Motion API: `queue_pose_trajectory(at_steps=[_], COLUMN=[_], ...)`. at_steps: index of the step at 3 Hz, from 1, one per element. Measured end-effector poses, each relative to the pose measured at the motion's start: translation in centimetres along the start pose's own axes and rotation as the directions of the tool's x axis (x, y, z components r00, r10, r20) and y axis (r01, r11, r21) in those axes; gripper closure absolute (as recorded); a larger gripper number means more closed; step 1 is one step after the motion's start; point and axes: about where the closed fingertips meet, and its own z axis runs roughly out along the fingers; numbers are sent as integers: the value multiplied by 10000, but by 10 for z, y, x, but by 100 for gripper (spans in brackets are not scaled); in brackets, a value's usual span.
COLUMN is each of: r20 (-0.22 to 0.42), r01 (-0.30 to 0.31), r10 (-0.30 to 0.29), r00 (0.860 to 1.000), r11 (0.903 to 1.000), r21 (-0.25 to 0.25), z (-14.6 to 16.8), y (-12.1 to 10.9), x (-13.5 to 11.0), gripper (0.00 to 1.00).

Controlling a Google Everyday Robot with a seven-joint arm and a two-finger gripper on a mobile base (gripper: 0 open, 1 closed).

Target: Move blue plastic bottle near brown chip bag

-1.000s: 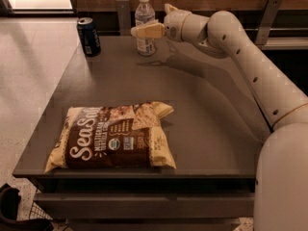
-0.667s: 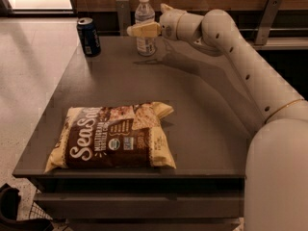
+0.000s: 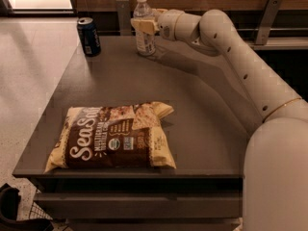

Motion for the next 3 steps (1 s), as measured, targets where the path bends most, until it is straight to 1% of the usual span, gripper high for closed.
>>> queue_pose_trajectory(at_steps=[2,3], r20=[3,4], r01=[-18,-23], r10=[18,23], r00=[10000,10000], r11=[10000,9999], r21=[-90,-119], z=[5,7], y=[5,6], x=[1,1], gripper=[95,100])
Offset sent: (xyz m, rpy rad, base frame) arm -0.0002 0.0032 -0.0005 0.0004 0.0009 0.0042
